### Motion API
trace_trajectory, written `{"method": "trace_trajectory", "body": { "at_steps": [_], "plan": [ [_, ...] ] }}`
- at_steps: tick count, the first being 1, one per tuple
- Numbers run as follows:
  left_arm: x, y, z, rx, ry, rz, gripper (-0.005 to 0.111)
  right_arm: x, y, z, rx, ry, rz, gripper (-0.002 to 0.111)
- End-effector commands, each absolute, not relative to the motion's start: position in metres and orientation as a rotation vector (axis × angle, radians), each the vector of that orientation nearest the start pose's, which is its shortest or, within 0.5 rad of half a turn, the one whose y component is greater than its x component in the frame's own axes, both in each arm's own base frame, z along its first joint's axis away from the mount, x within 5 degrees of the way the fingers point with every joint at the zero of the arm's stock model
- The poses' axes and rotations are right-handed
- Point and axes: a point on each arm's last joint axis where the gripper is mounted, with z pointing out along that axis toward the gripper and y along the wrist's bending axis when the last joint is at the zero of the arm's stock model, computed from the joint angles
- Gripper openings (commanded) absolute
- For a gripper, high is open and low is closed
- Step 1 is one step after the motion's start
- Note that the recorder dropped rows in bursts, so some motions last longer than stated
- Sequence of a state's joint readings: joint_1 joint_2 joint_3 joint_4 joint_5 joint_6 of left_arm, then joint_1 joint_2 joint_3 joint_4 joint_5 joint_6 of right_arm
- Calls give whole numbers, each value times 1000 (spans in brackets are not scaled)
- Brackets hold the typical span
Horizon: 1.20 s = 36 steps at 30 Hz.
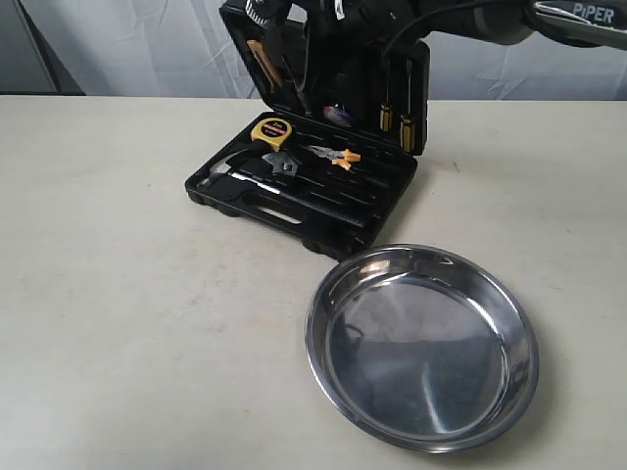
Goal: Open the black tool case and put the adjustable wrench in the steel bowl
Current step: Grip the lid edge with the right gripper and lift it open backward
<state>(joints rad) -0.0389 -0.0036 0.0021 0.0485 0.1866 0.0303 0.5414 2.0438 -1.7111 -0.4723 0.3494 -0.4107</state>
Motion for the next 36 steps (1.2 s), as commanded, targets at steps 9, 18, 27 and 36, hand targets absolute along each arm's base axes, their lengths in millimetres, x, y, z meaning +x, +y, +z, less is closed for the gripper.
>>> {"method": "trace_trajectory", "body": {
  "at_steps": [9, 18, 27, 36],
  "plan": [
    [56, -2, 197, 92, 1662, 32, 0, 415, 248, 275, -1107, 1853, -78, -1],
    [56, -2, 197, 92, 1662, 32, 0, 416, 241, 278, -1152, 1833, -150, -1],
    [56, -2, 197, 92, 1662, 32, 0, 429, 222, 284, -1234, 1723, -348, -1],
    [56, -2, 197, 92, 1662, 32, 0, 450, 184, 288, -1150, 1726, -401, -1]
  ]
}}
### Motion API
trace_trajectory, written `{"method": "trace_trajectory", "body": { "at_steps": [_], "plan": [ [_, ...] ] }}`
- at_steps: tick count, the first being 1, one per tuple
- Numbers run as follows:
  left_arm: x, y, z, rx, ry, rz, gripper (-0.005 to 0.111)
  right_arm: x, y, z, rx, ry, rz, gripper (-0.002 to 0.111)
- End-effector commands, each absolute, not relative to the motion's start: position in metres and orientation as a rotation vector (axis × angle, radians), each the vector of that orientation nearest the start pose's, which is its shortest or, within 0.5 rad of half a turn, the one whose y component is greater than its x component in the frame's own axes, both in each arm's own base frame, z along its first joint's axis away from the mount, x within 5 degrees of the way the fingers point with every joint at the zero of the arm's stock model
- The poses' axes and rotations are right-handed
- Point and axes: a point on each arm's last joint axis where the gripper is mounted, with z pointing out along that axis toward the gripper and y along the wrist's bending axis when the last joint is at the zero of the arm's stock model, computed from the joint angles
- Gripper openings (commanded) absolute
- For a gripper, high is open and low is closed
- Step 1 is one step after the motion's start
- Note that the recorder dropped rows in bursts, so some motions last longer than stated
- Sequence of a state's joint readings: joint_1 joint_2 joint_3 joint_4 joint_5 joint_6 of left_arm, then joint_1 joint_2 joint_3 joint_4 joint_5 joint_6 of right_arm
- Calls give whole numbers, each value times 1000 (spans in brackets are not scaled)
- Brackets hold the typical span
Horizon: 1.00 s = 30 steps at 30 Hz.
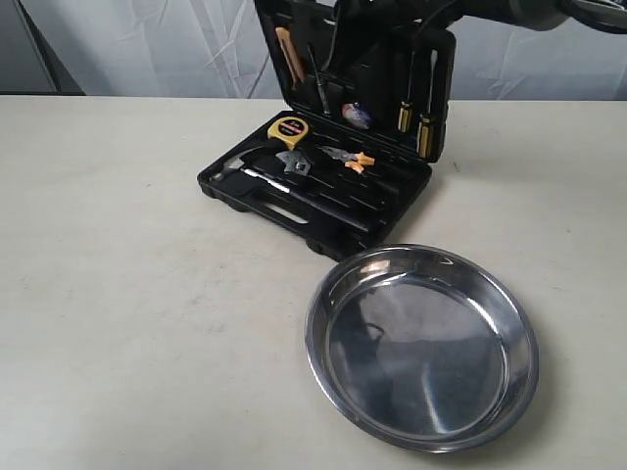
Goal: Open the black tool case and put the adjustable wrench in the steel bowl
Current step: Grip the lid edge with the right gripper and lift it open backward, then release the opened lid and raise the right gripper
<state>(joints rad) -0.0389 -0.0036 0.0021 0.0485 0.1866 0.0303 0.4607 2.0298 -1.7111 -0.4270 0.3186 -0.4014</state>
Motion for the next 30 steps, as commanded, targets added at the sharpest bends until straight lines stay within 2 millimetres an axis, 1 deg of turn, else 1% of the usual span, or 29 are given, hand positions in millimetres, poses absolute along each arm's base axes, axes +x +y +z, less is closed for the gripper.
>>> {"method": "trace_trajectory", "body": {
  "at_steps": [1, 3, 9, 11, 13, 15, 17, 19, 21, 22, 23, 24, 25, 26, 27, 29, 30],
  "plan": [
    [56, -2, 197, 92, 1662, 32, 0, 451, 182, 288, -1151, 1715, -411, -1],
    [56, -2, 197, 92, 1662, 32, 0, 456, 173, 290, -1129, 1704, -420, -1],
    [56, -2, 197, 92, 1662, 32, 0, 463, 157, 292, -1092, 1699, -435, 1],
    [56, -2, 197, 92, 1662, 32, 0, 464, 153, 292, -1083, 1702, -441, 10],
    [56, -2, 197, 92, 1662, 32, 0, 467, 147, 292, -1070, 1705, -448, 26],
    [56, -2, 197, 92, 1662, 32, 0, 468, 143, 293, -1067, 1700, -459, 46],
    [56, -2, 197, 92, 1662, 32, 0, 469, 142, 296, -1059, 1700, -465, 54],
    [56, -2, 197, 92, 1662, 32, 0, 469, 142, 300, -1041, 1703, -458, 53],
    [56, -2, 197, 92, 1662, 32, 0, 469, 142, 302, -1015, 1712, -441, 47],
    [56, -2, 197, 92, 1662, 32, 0, 469, 142, 302, -971, 1741, -402, 42],
    [56, -2, 197, 92, 1662, 32, 0, 468, 144, 302, -894, 1788, -325, 36],
    [56, -2, 197, 92, 1662, 32, 0, 466, 148, 300, -793, 1856, -220, 27],
    [56, -2, 197, 92, 1662, 32, 0, 463, 150, 297, -720, 1923, -138, 16],
    [56, -2, 197, 92, 1662, 32, 0, 462, 152, 294, -687, 1963, -87, 5],
    [56, -2, 197, 92, 1662, 32, 0, 463, 155, 285, -656, 2008, -27, 0],
    [56, -2, 197, 92, 1662, 32, 0, 464, 161, 269, -649, 2071, 54, -1],
    [56, -2, 197, 92, 1662, 32, 0, 466, 167, 256, -665, 2109, 114, -1]
  ]
}}
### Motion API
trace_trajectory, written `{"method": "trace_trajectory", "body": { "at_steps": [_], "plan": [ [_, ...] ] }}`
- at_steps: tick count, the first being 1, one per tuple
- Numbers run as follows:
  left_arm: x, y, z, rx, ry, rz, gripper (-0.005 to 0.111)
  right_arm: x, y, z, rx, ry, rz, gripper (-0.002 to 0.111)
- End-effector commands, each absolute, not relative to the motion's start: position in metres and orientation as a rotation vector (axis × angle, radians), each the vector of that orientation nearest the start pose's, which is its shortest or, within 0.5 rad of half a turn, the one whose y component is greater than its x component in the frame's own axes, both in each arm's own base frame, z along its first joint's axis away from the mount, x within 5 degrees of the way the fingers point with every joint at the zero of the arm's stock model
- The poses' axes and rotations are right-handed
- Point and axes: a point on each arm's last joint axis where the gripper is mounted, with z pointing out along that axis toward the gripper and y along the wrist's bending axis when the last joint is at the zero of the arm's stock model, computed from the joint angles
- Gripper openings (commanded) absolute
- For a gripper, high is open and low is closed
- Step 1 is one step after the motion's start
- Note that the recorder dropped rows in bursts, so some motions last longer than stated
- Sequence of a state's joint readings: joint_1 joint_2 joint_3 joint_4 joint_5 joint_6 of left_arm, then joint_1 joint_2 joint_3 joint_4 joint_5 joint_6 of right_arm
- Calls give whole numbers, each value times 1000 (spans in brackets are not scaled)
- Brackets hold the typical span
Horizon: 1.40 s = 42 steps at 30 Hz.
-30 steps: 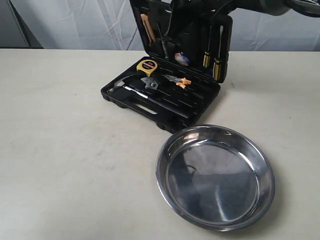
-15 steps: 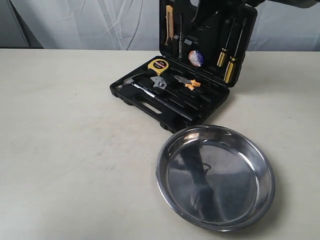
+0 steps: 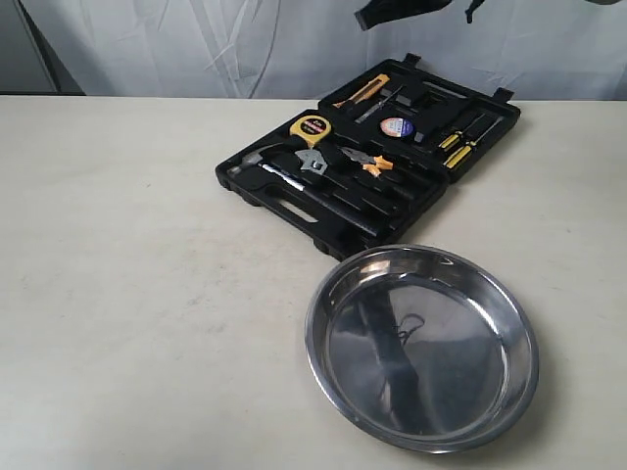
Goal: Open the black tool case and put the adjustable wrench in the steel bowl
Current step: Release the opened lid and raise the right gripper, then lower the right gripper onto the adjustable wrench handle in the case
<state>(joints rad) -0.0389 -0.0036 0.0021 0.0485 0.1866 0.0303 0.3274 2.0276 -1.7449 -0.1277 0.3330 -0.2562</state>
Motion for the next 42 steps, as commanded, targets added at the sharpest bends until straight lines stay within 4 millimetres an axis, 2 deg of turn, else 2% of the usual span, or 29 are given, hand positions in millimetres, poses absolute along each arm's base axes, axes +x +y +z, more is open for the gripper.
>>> {"method": "trace_trajectory", "body": {
  "at_steps": [1, 4, 6, 9, 10, 13, 16, 17, 19, 21, 22, 23, 24, 25, 27, 28, 32, 34, 39, 40, 42],
  "plan": [
    [56, -2, 197, 92, 1662, 32, 0, 467, 171, 249, -683, 2135, 163, -1],
    [56, -2, 197, 92, 1662, 32, 0, 467, 195, 224, -770, 2205, 444, -1],
    [56, -2, 197, 92, 1662, 32, 0, 464, 213, 211, -902, 2198, 670, -1],
    [56, -2, 197, 92, 1662, 32, 0, 457, 231, 198, -1111, 2177, 834, -1],
    [56, -2, 197, 92, 1662, 32, 0, 456, 233, 198, -1154, 2185, 841, -1],
    [56, -2, 197, 92, 1662, 32, 0, 451, 227, 191, -1255, 2321, 737, -1],
    [56, -2, 197, 92, 1662, 32, 0, 447, 211, 188, -1242, 2557, 554, -1],
    [56, -2, 197, 92, 1662, 32, 0, 447, 199, 187, -1177, 2692, 395, -1],
    [56, -2, 197, 92, 1662, 32, 0, 456, 173, 190, -896, 2833, 24, -1],
    [56, -2, 197, 92, 1662, 32, 0, 466, 148, 190, -681, 2830, -377, -1],
    [56, -2, 197, 92, 1662, 32, 0, 475, 146, 191, -658, 2740, -436, -1],
    [56, -2, 197, 92, 1662, 32, 0, 482, 153, 190, -649, 2663, -346, -1],
    [56, -2, 197, 92, 1662, 32, 0, 484, 164, 188, -745, 2614, -209, -1],
    [56, -2, 197, 92, 1662, 32, 0, 482, 178, 186, -924, 2549, -26, -1],
    [56, -2, 197, 92, 1662, 32, 0, 477, 194, 181, -1140, 2447, 190, -1],
    [56, -2, 197, 92, 1662, 32, 0, 476, 197, 179, -1205, 2409, 217, -1],
    [56, -2, 197, 92, 1662, 32, 0, 481, 200, 168, -1237, 2368, 136, 1],
    [56, -2, 197, 92, 1662, 32, 0, 481, 200, 162, -1262, 2380, 115, 10],
    [56, -2, 197, 92, 1662, 32, 0, 479, 204, 143, -1283, 2421, 133, 48],
    [56, -2, 197, 92, 1662, 32, 0, 479, 204, 141, -1284, 2423, 136, 51],
    [56, -2, 197, 92, 1662, 32, 0, 478, 208, 133, -1307, 2434, 133, 47]
  ]
}}
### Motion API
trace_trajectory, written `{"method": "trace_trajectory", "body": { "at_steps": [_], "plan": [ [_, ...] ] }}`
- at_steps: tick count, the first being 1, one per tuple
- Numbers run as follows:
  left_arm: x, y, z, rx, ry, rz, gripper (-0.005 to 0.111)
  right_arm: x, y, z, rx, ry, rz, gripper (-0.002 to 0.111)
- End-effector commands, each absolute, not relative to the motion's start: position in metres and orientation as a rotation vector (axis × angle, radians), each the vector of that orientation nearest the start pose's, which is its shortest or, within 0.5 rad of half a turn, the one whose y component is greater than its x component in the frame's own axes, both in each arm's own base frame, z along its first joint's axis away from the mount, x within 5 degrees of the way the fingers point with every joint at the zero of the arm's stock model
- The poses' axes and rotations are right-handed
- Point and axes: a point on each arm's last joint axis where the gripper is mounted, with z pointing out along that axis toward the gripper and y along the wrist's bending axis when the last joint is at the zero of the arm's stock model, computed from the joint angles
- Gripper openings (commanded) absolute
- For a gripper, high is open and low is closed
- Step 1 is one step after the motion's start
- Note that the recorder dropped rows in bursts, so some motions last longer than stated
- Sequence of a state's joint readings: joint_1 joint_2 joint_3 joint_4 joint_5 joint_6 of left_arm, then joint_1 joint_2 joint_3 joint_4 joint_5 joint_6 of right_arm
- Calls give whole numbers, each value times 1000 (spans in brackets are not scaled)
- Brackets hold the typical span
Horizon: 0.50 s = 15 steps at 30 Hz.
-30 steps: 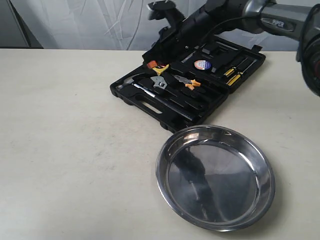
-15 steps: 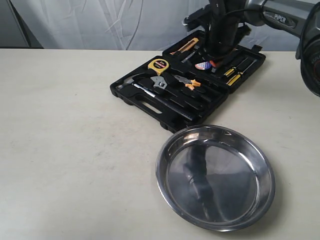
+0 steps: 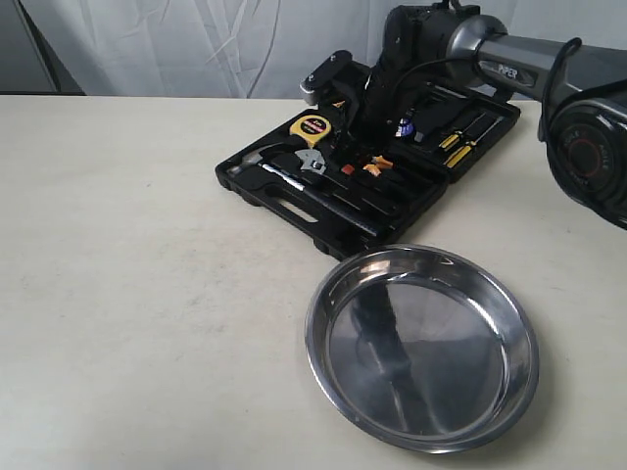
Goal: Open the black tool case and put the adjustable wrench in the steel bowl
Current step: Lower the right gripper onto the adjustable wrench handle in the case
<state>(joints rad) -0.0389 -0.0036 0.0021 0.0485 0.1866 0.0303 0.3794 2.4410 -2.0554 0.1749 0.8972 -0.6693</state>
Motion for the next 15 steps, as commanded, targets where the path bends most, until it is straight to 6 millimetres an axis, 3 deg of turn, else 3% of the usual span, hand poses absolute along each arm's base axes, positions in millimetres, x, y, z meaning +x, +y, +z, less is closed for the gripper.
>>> {"method": "trace_trajectory", "body": {
  "at_steps": [1, 7, 15],
  "plan": [
    [56, -2, 197, 92, 1662, 32, 0, 476, 212, 128, -1324, 2433, 132, 43],
    [56, -2, 197, 92, 1662, 32, 0, 474, 219, 119, -1330, 2436, 154, 41],
    [56, -2, 197, 92, 1662, 32, 0, 473, 223, 148, -1269, 2393, 216, 41]
  ]
}}
